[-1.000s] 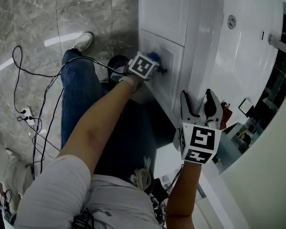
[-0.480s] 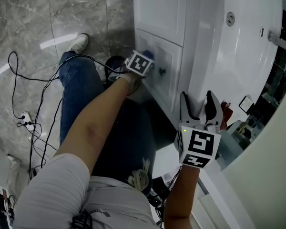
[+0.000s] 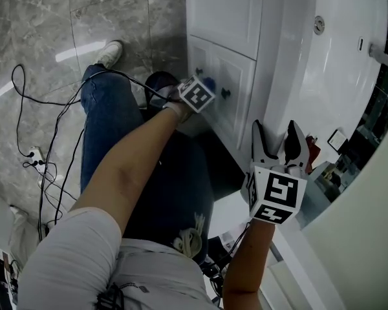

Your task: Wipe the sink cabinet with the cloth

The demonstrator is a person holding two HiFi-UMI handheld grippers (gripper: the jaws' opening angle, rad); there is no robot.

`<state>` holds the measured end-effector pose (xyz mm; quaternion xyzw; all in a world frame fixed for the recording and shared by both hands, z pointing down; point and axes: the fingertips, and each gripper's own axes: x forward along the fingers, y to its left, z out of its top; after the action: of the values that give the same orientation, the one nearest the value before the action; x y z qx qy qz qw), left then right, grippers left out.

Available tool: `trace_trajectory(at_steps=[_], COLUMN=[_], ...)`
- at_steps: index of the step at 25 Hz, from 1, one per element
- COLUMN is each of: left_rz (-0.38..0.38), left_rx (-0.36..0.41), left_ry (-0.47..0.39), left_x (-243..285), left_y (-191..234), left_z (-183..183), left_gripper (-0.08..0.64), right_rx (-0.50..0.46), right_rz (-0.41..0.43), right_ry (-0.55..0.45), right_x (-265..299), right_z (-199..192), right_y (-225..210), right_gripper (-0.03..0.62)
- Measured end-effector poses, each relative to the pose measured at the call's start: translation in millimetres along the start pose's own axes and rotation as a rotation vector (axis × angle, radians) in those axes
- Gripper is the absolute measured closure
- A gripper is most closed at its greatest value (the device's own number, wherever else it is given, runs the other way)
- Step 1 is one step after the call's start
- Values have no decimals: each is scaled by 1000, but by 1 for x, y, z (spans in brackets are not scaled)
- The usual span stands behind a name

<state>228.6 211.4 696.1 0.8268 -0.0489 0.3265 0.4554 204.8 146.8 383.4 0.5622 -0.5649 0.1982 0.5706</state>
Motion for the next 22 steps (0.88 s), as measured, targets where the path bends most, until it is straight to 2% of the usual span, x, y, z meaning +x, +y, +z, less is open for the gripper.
trace_trajectory(at_steps=[5,11,16,22], left_rz=[-35,-131,-172,-170], left_rx=[78,182,117,69], left_ry=[-7,27,25,-1], left_x=[-6,-10,-15,-33], left_y=[-25,-68,-85,-85], left_z=[2,-2,1,21], left_gripper=[465,465,465,465], right_rx=[-3,-7,-11,-13], right_rz=[9,16,25,31], right_ry=[6,1,-8,-22], right_x=[0,0,-1,0], right_z=[-1,-1,-1,-1], right_y=[1,0,1,0], right_gripper=[327,325,325,324])
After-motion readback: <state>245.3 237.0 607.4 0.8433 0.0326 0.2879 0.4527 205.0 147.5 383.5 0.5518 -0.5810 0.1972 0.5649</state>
